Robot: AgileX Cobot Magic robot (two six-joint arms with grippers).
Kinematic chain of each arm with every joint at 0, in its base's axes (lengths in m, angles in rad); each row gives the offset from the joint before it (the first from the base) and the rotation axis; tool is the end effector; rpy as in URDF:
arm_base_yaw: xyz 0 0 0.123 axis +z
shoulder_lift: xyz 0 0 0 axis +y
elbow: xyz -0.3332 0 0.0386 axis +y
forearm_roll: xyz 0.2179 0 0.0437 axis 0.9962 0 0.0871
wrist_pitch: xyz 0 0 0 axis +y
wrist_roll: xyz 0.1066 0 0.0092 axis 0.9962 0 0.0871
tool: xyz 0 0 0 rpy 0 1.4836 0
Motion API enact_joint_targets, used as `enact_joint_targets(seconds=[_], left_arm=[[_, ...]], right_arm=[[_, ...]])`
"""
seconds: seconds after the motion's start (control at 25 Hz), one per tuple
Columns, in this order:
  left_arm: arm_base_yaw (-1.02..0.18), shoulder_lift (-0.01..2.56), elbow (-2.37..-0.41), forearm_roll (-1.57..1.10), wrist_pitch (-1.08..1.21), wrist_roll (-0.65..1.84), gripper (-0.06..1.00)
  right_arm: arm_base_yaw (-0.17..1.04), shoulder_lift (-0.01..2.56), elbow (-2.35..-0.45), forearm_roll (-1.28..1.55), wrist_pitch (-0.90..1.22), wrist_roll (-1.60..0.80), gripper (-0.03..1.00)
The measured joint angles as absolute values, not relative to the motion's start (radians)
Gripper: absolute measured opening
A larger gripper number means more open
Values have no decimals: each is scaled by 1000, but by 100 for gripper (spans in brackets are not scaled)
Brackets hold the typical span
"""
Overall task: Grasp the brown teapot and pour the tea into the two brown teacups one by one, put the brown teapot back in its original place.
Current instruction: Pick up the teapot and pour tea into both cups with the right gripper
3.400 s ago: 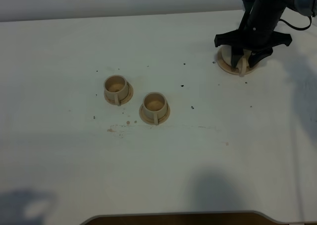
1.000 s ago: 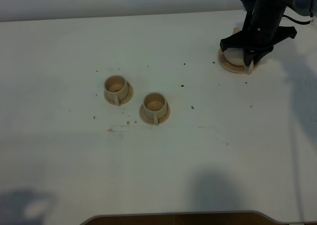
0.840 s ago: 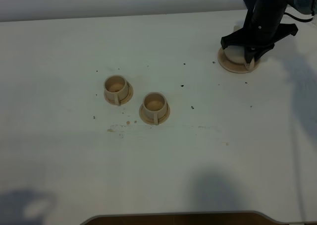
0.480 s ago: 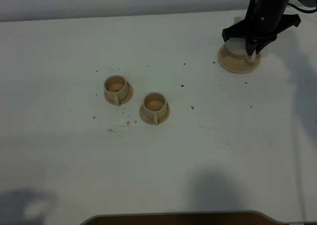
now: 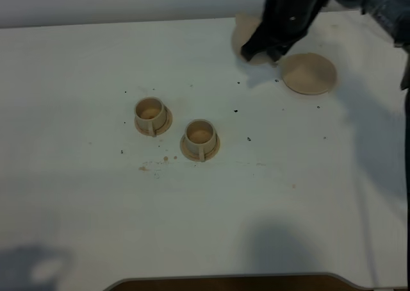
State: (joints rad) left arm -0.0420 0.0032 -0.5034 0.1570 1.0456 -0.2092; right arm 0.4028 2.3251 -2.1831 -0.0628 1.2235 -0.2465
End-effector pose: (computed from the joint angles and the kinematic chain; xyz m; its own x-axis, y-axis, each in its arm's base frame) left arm -0.0669 0.0173 0.2590 -0.4231 -0.1108 -0.8993 -0.1359 0.9890 -0.0579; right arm 0.4707 0.1937 0.2495 -0.7499 -0.6068 -0.2637 -0.5954 0.7927 -0.1310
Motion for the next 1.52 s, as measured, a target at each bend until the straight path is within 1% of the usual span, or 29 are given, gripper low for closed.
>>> enact_joint_targets(seconds=[0.28, 0.56, 0.8, 1.52], left_arm=[[-42, 3, -503, 157, 1046, -209, 50], [-42, 3, -503, 157, 1046, -209, 50], [-42, 3, -503, 157, 1046, -209, 50], [-42, 3, -503, 157, 1046, -209, 50]], right_arm=[[551, 2325, -2185, -167, 1228, -413, 12], [655, 2325, -2185, -195, 1204, -569, 12], [692, 2347, -2186, -269, 1188, -654, 12], [778, 2416, -2186, -523, 1166, -661, 12]])
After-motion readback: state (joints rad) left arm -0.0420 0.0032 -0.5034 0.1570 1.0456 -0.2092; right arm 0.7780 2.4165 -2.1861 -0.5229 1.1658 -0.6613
